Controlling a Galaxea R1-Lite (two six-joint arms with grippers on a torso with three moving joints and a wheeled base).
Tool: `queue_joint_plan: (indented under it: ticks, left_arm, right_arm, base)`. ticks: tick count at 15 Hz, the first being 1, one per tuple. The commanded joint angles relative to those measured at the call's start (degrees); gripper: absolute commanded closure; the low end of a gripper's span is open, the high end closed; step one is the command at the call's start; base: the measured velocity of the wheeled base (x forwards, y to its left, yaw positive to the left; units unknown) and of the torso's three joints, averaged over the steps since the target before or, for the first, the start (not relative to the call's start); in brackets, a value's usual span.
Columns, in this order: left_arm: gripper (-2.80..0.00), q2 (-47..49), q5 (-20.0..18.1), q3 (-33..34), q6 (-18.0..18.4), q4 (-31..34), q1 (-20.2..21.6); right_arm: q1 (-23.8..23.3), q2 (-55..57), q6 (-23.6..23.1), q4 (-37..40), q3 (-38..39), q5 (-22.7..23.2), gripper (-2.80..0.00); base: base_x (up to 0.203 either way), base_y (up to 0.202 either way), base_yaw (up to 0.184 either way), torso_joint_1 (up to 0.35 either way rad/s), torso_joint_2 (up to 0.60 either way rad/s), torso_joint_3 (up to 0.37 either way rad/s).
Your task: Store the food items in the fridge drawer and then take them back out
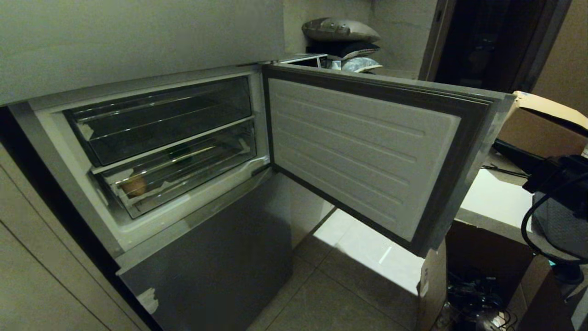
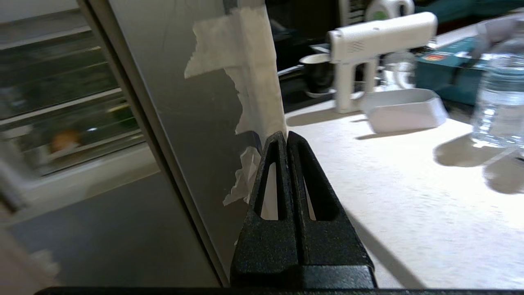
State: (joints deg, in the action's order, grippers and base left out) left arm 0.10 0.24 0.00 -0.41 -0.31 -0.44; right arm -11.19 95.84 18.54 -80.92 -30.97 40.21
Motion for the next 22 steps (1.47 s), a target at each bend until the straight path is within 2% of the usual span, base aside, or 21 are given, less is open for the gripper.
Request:
queue_joint_plan:
  ticks: [1,7,15,16,19,20,22]
  left_arm:
    - [0.00,0.0,0.0,0.0,0.0,0.0,0.0]
    - [0.00,0.0,0.0,0.0,0.0,0.0,0.0]
    - [0.00,0.0,0.0,0.0,0.0,0.0,0.0]
    - [0.00,0.0,0.0,0.0,0.0,0.0,0.0]
    - [0.00,0.0,0.0,0.0,0.0,0.0,0.0]
    - [0.00,0.0,0.0,0.0,0.0,0.0,0.0]
    - [0.00,0.0,0.0,0.0,0.0,0.0,0.0]
  right_arm:
    - [2.6,-2.2,0.4,-0.5,1.5,0.4,0.00]
    - [11.3,-5.5,-0.2,-0.5,6.0,0.3,0.00]
    - [18.5,-7.1,-0.4,-0.4,7.7,-0.6,0.00]
    - [20.1,-6.0,-0.4,-0.4,7.0,-2.5,0.00]
    - [27.0,-0.4,-0.6,-0.4,2.9,-12.7,0.00]
    - [28.6,0.7,-1.2,-0.4,2.3,-14.8,0.00]
    - [31.0,5.0,-6.0,-0.4,1.1,-19.2,0.00]
  base:
    - [0.000,0.000,0.000,0.000,0.00,0.000]
    - [0.000,0.000,0.000,0.000,0.00,0.000]
    - [0.000,0.000,0.000,0.000,0.00,0.000]
    - [0.000,0.000,0.000,0.000,0.00,0.000]
    - [0.000,0.000,0.000,0.000,0.00,0.000]
    - [0.000,0.000,0.000,0.000,0.00,0.000]
    - [0.000,0.000,0.000,0.000,0.00,0.000]
